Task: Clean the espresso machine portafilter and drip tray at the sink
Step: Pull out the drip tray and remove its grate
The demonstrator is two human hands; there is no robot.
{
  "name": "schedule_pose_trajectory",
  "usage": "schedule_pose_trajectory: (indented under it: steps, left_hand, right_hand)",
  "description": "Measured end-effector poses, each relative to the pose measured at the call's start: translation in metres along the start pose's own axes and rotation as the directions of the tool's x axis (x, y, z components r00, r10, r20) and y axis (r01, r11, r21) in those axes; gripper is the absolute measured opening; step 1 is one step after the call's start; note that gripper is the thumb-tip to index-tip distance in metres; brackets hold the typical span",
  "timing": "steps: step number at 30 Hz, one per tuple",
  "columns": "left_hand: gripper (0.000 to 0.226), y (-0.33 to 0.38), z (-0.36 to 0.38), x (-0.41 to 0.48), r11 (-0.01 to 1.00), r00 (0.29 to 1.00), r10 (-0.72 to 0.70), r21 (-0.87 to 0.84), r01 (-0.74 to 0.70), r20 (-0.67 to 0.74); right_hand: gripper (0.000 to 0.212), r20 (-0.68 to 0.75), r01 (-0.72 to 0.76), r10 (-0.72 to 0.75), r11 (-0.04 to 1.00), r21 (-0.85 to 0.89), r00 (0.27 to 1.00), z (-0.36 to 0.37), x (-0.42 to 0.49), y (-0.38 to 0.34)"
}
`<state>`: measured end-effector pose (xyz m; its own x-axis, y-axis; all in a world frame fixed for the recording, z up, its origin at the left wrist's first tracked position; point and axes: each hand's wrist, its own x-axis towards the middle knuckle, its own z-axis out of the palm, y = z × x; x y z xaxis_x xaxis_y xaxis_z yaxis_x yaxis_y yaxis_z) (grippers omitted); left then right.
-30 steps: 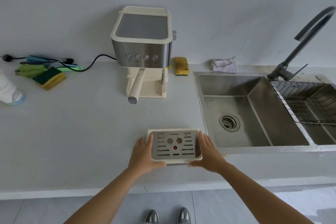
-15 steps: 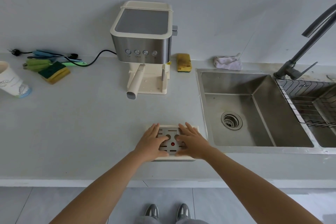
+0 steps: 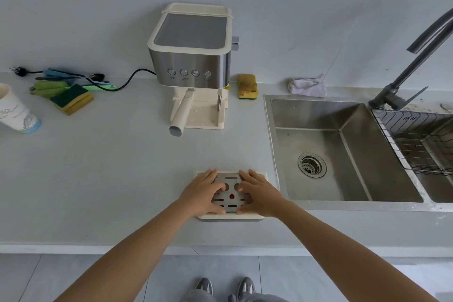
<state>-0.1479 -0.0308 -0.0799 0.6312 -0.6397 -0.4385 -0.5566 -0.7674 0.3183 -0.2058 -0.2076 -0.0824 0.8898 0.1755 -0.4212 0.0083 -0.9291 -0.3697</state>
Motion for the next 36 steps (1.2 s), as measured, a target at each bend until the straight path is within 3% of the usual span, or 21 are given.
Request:
schedule_pose_trajectory:
  steps: [7, 22, 36]
  left_hand:
    - [0.062, -0.005, -0.021, 0.011, 0.999, 0.999, 0.03, 0.035, -0.031, 0.022]
    - [0.06, -0.026, -0.052, 0.077, 0.996, 0.993, 0.04, 0.084, -0.031, -0.107]
    - [0.052, -0.027, -0.028, 0.106, 0.994, 0.999, 0.004, 0.111, 0.0, -0.033]
  right_hand:
    - [0.064, 0.028, 0.027, -0.025, 0.998, -0.062, 0.999, -0.023, 0.01, 0.005]
    - [0.059, -0.052, 0.011, -0.023, 0.974, -0.225, 0.998, -0.073, 0.061, 0.021]
    - [0.063, 0.047, -0.038, 0.05, 0.972, -0.231, 0.998, -0.053, 0.086, 0.041]
